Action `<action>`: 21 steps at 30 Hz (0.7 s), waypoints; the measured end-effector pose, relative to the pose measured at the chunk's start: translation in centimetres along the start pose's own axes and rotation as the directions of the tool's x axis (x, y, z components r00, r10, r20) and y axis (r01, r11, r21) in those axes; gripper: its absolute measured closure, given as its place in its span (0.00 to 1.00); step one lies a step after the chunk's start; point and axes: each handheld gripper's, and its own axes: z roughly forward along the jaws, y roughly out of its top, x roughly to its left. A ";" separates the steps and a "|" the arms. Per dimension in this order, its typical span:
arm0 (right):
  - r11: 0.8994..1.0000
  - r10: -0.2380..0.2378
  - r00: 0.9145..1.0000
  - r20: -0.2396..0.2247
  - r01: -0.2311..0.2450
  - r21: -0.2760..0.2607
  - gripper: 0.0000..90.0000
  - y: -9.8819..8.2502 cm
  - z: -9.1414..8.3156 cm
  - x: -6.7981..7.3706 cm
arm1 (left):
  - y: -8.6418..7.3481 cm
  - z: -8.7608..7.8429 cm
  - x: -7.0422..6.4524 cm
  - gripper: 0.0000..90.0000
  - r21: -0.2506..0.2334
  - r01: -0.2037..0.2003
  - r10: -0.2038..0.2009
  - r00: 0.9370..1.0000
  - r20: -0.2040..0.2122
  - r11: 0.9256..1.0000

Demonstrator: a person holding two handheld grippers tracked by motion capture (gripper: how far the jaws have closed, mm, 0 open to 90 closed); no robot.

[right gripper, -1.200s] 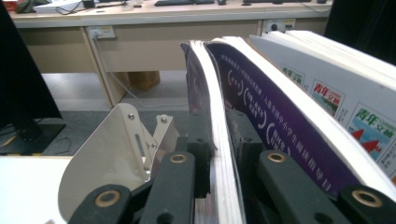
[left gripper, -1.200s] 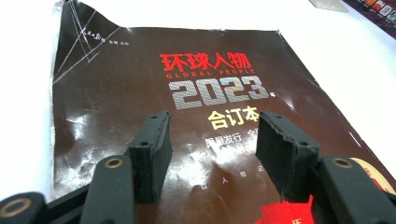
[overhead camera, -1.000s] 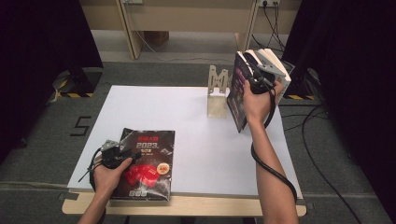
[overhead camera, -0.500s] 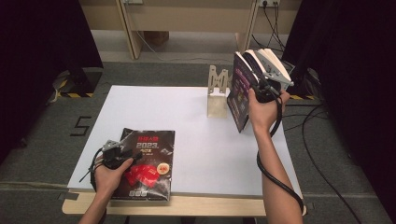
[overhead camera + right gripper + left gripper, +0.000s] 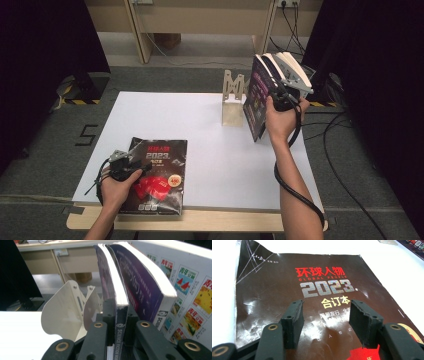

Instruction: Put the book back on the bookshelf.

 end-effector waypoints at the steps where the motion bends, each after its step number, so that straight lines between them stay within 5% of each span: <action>1: 1.000 -0.004 1.000 0.001 0.004 -0.014 0.94 0.0 0.0 0.0 | 0.0 0.0 0.0 0.49 0.000 0.002 -0.002 1.000 0.000 1.000; 10: 0.997 -0.004 1.000 0.009 0.005 -0.076 0.94 0.3 0.2 0.5 | 0.0 0.0 0.1 0.49 -0.003 0.002 -0.002 1.000 0.001 1.000; 15: 0.999 -0.018 1.000 0.004 0.018 -0.049 0.94 0.5 0.2 0.5 | 0.0 0.0 0.1 0.49 -0.004 0.000 0.000 1.000 0.003 1.000; 21: 1.000 0.019 0.999 -0.026 -0.019 -0.011 0.93 0.4 0.0 0.1 | 0.0 0.0 -0.1 0.49 -0.001 -0.001 0.001 1.000 0.004 1.000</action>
